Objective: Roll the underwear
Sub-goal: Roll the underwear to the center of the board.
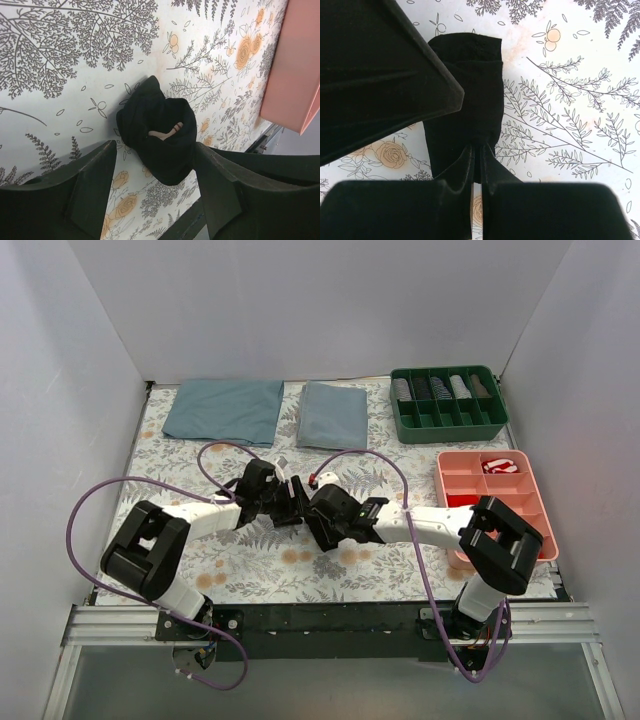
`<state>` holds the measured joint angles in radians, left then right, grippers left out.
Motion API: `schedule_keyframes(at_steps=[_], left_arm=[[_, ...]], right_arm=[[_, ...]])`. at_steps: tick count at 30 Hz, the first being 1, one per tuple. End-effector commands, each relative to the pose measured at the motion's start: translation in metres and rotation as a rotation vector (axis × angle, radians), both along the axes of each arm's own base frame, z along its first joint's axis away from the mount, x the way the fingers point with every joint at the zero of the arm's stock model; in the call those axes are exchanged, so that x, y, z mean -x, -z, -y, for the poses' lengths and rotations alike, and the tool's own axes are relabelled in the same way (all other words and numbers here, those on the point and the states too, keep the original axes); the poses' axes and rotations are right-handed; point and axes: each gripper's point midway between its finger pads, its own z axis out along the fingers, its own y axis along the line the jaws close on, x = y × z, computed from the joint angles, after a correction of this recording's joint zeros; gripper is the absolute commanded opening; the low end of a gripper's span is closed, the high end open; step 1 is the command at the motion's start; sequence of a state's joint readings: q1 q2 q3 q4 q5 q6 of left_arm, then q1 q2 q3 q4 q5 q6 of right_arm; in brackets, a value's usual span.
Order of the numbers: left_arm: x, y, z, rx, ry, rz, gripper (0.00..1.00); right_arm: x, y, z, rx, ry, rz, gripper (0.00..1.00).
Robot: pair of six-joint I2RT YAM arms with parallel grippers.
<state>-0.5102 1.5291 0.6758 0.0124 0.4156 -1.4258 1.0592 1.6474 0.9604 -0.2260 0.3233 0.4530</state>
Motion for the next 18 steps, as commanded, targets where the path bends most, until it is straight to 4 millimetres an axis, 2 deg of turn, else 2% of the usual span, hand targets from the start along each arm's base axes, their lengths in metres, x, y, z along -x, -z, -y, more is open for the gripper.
schedule_keyframes(at_steps=[1,8,12,16,18], left_arm=[[-0.004,-0.002,0.009,0.040,0.006,0.038,0.62],[-0.007,0.008,0.019,0.060,-0.014,0.047,0.58],[-0.011,0.015,0.018,0.043,-0.051,0.038,0.51],[-0.013,0.022,0.015,0.019,-0.077,0.031,0.37],[-0.014,0.023,0.014,-0.001,-0.087,0.031,0.34]], right_arm=[[0.019,0.035,0.027,0.093,-0.015,-0.109,0.06],[0.017,0.033,0.025,0.046,-0.019,-0.122,0.07],[0.015,0.030,0.026,0.019,-0.023,-0.126,0.07],[0.016,0.028,0.025,-0.002,-0.052,-0.129,0.09],[0.016,0.028,0.025,0.006,-0.065,-0.129,0.11]])
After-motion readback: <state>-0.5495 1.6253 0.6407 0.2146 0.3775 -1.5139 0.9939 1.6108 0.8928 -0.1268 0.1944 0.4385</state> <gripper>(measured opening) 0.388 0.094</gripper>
